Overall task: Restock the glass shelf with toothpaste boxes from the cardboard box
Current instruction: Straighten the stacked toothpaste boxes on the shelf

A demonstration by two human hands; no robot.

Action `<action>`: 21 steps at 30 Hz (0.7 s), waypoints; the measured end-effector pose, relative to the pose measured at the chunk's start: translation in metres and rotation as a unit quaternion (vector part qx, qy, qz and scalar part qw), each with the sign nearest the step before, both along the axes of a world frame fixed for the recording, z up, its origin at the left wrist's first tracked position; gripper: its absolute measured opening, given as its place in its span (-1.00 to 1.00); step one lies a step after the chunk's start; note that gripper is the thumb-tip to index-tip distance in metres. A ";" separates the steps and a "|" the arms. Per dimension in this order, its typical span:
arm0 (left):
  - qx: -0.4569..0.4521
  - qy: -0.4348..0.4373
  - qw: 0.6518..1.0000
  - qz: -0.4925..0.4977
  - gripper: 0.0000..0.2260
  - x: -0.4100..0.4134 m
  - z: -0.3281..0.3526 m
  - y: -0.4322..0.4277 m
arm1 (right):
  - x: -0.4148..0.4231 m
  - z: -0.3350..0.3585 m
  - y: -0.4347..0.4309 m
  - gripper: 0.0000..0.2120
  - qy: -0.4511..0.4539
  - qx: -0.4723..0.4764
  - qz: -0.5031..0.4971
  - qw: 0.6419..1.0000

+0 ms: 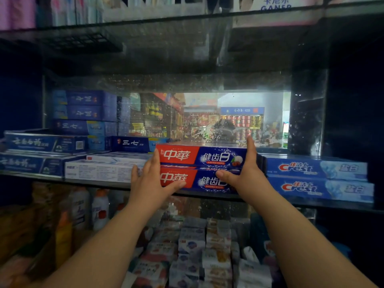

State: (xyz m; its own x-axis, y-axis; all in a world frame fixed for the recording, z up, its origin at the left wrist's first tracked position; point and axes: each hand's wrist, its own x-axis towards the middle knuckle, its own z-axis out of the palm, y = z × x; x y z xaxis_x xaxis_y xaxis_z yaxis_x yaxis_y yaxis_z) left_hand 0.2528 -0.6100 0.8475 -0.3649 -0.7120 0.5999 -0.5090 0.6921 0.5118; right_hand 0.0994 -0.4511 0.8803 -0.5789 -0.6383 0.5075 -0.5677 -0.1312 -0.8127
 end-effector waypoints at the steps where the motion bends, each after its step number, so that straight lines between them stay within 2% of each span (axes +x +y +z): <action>1: 0.006 0.002 1.000 -0.002 0.01 0.000 0.000 -0.001 | 0.000 -0.001 -0.001 0.06 0.005 -0.003 -0.002 1.000; 5: 0.014 0.001 1.000 0.003 0.01 0.000 -0.001 -0.001 | -0.004 -0.002 -0.002 0.08 0.026 0.004 -0.008 1.000; 15: 0.030 0.008 0.999 -0.007 0.01 0.002 -0.001 -0.002 | 0.008 0.001 0.004 0.12 0.013 0.010 -0.034 0.999; 18: 0.018 0.047 0.999 -0.021 -0.08 0.005 -0.005 0.000 | 0.018 0.001 0.007 0.12 0.014 -0.008 -0.075 0.997; 21: 0.004 0.074 0.997 -0.026 -0.22 0.009 -0.013 0.005 | 0.032 -0.007 0.008 0.08 0.052 0.019 -0.154 0.987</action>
State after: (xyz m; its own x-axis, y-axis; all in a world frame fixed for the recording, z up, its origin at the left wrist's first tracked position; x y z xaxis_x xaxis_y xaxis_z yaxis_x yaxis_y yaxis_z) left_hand 0.2616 -0.6048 0.8342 -0.3095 -0.6992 0.6445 -0.3905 0.7114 0.5842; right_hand 0.1311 -0.4433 0.8729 -0.6937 -0.4605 0.5539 -0.6572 0.0899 -0.7483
